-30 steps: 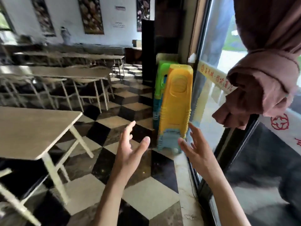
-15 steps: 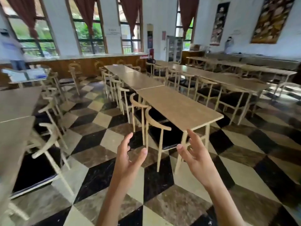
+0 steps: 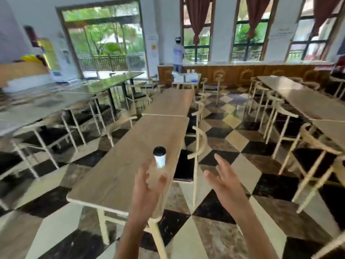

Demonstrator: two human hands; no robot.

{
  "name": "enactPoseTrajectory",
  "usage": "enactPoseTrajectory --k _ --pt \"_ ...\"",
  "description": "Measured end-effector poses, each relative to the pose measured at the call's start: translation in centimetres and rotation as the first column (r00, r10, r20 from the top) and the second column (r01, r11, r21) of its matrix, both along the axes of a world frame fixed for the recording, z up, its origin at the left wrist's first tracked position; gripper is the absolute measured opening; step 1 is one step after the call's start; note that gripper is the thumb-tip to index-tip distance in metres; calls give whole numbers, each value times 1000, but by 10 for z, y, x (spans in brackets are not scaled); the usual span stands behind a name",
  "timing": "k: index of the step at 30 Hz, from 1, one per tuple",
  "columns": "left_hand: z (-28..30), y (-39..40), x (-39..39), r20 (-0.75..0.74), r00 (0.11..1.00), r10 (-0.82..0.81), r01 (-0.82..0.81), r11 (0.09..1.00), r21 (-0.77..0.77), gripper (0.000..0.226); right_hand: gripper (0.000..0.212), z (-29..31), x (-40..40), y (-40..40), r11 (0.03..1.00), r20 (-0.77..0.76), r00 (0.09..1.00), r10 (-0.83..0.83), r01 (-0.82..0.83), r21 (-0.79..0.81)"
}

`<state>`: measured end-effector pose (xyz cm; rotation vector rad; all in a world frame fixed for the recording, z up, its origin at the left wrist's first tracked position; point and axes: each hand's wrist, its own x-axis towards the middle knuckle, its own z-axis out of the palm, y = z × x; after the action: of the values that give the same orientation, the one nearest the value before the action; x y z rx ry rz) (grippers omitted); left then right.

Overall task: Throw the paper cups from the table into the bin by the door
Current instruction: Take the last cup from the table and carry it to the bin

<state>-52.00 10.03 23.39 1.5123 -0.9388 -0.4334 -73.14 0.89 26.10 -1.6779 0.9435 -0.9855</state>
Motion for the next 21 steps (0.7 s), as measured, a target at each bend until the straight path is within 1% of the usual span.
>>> enactPoseTrajectory --k 2,6,8,11,12,15,18,21 --pt "-3 7 29 -5 998 61 -61 998 13 58 76 -4 36 -11 998 -1 998 59 -59 3" --pt "-10 -1 72 -56 989 137 -134 990 47 70 73 -16 97 -43 989 -10 990 142 -142 41" --pt "-17 -18 93 -56 986 159 -156 986 56 72 75 -26 120 -63 982 1 985 174 -174 69" --pt "-32 -61 125 -31 983 181 -177 979 97 76 87 -45 147 -106 978 -4 984 179 -178 112" --pt "-38 -79 135 -26 984 178 -174 978 111 74 89 -52 156 -123 976 -6 984 180 -178 122" --pt "-63 -139 163 -20 985 169 -164 973 160 60 87 -72 183 -181 972 -10 985 172 -168 166" --pt "-88 -190 182 -17 985 174 -165 956 242 57 84 -94 207 -234 961 -17 985 172 -164 224" --pt "-111 -233 198 -57 984 170 -144 939 314 57 80 -115 226 -273 946 -40 986 164 -146 291"
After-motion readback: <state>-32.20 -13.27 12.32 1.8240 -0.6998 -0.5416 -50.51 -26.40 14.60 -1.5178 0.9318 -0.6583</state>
